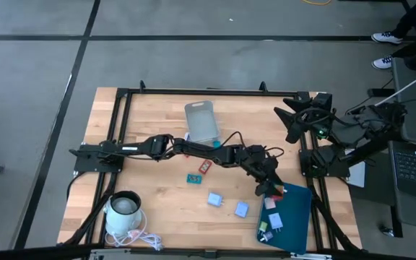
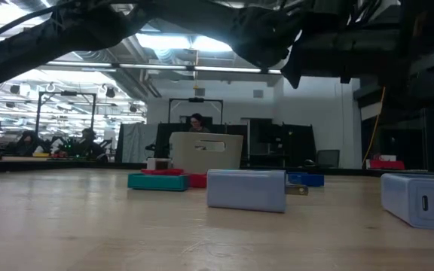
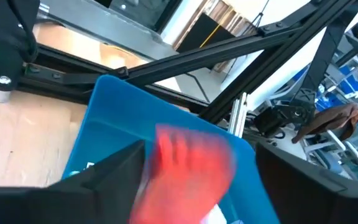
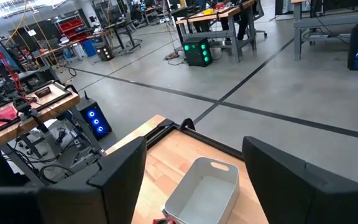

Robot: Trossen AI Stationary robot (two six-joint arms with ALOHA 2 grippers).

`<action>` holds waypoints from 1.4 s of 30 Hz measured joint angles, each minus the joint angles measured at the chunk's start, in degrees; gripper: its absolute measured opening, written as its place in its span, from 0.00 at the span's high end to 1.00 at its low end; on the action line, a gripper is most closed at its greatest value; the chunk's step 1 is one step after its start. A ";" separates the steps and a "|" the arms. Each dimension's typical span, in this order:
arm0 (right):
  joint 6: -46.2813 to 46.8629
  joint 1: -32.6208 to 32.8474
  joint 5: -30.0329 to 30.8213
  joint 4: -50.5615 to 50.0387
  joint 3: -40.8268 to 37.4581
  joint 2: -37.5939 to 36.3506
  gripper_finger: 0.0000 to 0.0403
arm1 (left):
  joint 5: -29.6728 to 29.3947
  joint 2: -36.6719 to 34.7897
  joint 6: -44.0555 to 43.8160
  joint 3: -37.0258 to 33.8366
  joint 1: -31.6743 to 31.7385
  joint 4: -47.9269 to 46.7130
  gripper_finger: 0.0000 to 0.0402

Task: Pick & Place Office items
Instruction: Put the red charger adapter into the blue bin, then put the left blue charger adapter into the blue bin

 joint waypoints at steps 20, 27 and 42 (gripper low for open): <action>-1.16 0.00 -4.55 0.09 0.00 -0.02 0.33 | -5.47 -18.29 32.36 1.36 5.04 -49.48 0.32; -1.77 0.00 -5.72 0.47 0.02 0.04 0.33 | -20.78 -30.61 42.34 1.40 7.30 -77.57 0.32; -1.44 -4.16 -26.58 2.49 0.00 17.37 0.33 | -29.38 -53.54 21.17 -9.12 -2.19 -79.40 0.34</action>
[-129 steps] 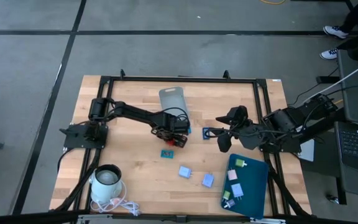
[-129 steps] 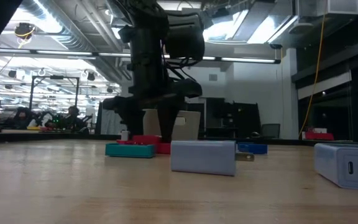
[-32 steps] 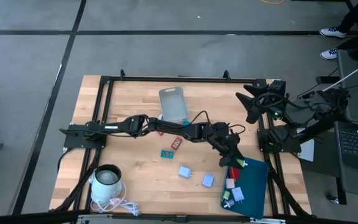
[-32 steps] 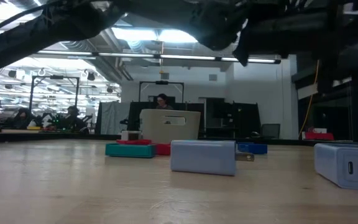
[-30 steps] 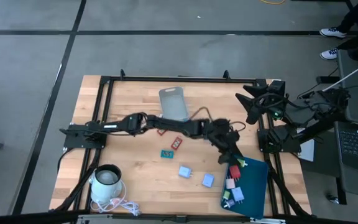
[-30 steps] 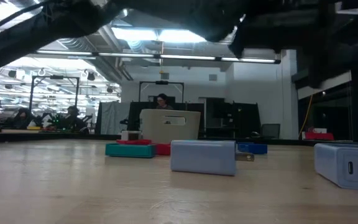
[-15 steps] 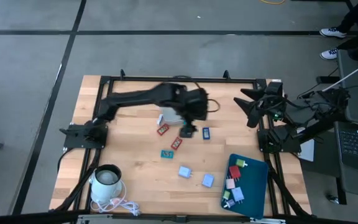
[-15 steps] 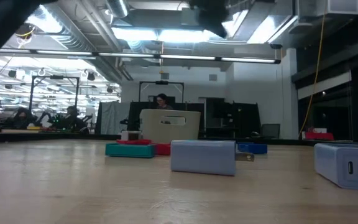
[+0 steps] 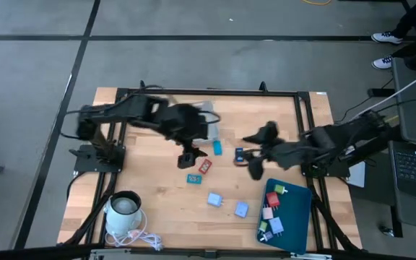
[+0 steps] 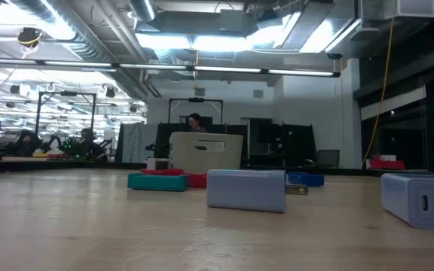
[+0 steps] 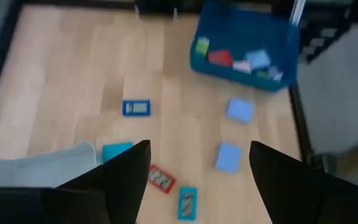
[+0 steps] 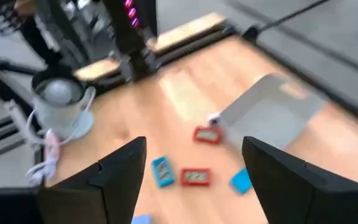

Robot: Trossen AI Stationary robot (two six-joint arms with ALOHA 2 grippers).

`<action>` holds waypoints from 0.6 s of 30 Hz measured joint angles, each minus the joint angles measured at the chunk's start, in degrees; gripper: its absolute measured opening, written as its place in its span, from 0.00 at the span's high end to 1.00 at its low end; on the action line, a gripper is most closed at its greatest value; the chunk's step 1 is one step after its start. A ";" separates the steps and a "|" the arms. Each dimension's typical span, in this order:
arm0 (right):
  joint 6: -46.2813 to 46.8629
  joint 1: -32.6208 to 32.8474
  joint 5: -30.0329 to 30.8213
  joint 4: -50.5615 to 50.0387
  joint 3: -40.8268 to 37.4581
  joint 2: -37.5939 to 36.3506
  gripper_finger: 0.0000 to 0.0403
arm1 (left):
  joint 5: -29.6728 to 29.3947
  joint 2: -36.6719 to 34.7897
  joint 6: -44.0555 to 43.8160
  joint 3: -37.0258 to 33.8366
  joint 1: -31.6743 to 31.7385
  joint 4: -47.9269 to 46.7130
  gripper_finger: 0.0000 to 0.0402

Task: Pick & Place Office items
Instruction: Put the left blue charger adapter into the blue bin

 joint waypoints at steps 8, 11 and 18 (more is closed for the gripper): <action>1.36 -2.28 -11.08 5.56 0.00 8.78 0.33 | -14.49 -20.44 -9.98 -32.23 -7.85 25.09 0.34; 6.38 -2.56 -11.60 5.38 0.00 11.04 0.33 | -19.01 -29.38 -13.34 -47.72 -11.57 36.40 0.34; 17.71 -2.61 -16.93 5.85 0.02 16.78 0.33 | -30.71 -48.23 -23.31 -73.69 -20.64 50.65 0.34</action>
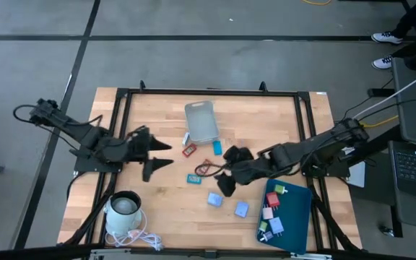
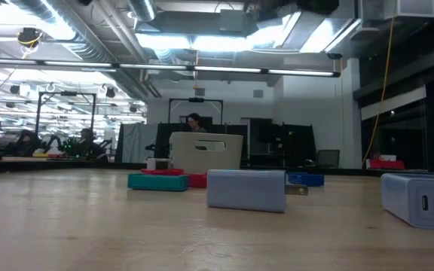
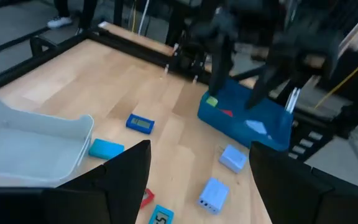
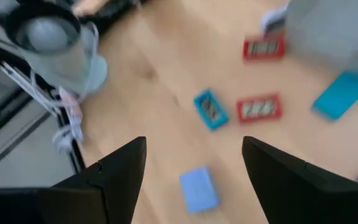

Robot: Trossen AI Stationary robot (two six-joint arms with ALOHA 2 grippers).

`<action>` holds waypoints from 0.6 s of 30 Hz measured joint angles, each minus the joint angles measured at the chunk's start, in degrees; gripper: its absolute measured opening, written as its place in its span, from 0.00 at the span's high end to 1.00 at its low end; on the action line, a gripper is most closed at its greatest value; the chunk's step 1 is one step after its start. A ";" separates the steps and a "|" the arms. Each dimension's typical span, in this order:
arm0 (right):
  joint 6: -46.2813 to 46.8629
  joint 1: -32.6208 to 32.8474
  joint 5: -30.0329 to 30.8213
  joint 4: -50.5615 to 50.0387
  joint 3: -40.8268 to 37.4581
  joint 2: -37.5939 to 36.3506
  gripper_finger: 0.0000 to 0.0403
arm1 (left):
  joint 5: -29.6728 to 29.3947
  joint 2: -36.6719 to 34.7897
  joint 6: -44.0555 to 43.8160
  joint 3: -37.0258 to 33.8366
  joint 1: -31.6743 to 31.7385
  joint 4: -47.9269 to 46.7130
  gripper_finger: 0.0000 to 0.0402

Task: Pick & Place Office items
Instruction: Put the left blue charger adapter into the blue bin

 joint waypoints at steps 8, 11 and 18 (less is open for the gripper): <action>7.26 -0.09 -10.55 -0.11 0.00 10.36 0.33 | -4.49 -10.31 0.21 -9.31 -3.38 3.42 0.38; 8.21 -0.07 -14.35 0.00 0.00 13.07 0.33 | -3.49 -11.34 2.28 -9.36 -3.38 2.71 0.40; 5.31 -0.60 -21.15 3.47 0.78 16.35 0.33 | -1.12 -11.34 3.81 -9.41 -3.32 0.52 0.40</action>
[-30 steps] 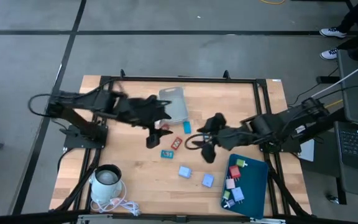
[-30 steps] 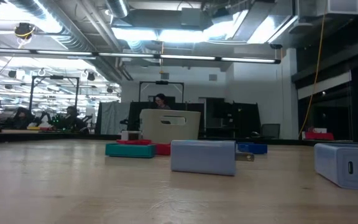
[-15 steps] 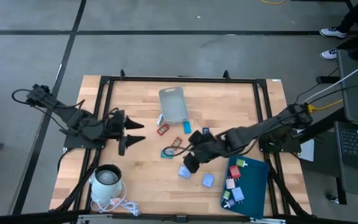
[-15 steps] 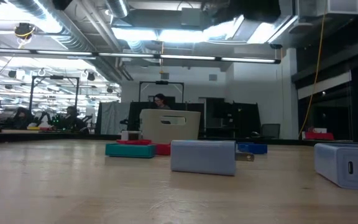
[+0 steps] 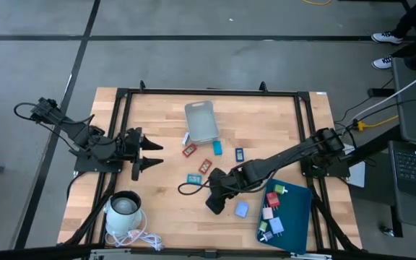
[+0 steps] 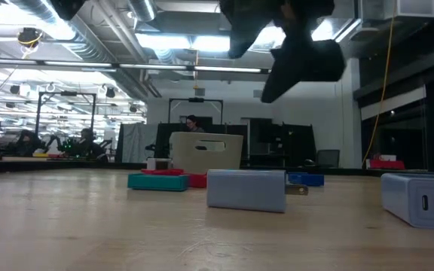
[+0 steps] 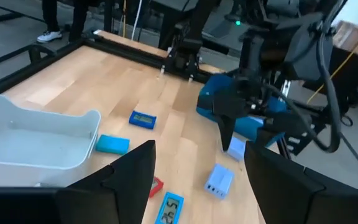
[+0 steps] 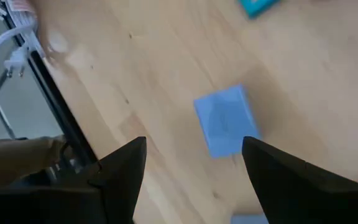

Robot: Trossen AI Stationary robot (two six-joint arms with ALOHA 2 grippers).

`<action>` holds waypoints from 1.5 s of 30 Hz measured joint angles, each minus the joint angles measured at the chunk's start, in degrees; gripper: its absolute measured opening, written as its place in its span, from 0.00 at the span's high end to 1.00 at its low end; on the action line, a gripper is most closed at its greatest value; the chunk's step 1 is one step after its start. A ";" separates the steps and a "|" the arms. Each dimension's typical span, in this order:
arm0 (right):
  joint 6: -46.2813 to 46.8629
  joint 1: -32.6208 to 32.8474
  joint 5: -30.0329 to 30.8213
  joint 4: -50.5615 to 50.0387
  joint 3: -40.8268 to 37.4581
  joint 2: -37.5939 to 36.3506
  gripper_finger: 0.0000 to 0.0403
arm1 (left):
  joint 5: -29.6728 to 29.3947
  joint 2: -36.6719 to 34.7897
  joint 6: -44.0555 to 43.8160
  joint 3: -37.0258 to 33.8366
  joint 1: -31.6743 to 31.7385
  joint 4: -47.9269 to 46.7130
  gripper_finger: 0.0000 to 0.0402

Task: Pick & Place Office items
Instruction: Put the left blue charger adapter into the blue bin

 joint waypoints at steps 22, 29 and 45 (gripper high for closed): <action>-14.34 -1.11 -2.37 -12.25 20.18 19.52 0.33 | 0.71 0.28 -3.39 0.00 0.00 -0.75 0.40; -15.18 -1.11 -2.34 -13.56 18.82 19.26 0.33 | 0.97 0.28 -3.78 0.00 0.00 -2.49 0.40; -15.23 -1.47 -0.01 -19.38 17.62 19.16 0.33 | 1.06 0.28 -3.87 0.00 0.00 -4.70 0.40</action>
